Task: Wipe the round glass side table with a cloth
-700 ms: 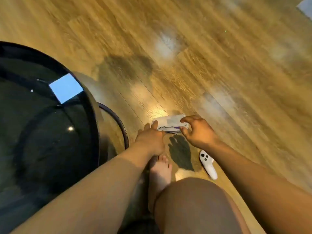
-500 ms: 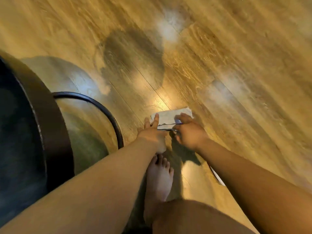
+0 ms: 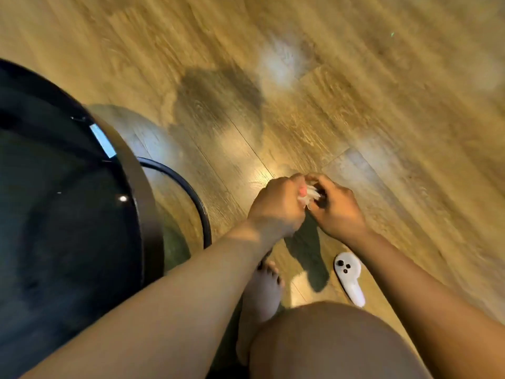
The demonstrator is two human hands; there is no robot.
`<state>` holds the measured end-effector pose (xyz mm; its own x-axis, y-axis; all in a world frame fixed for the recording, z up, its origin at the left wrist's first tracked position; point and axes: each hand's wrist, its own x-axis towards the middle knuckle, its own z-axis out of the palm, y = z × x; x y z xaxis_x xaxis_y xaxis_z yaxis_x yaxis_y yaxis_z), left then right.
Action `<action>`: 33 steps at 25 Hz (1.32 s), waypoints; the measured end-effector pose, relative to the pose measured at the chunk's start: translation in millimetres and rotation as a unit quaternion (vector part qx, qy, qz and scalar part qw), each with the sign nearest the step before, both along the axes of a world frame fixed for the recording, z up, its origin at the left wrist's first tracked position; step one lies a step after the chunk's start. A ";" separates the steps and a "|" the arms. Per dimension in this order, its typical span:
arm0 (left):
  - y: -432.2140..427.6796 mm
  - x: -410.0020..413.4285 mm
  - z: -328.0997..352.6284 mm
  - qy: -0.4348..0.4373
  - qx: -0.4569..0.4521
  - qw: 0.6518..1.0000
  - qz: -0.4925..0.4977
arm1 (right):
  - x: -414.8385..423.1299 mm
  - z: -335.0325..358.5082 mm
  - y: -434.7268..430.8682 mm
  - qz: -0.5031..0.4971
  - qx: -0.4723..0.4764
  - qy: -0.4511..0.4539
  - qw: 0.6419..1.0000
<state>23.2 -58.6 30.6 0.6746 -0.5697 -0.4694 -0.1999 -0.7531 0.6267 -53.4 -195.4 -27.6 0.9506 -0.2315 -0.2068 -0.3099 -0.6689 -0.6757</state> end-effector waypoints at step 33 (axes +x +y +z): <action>452.3 -157.9 107.4 -0.331 0.196 0.906 0.175 | -110.4 177.4 368.4 0.307 -0.326 0.021 0.894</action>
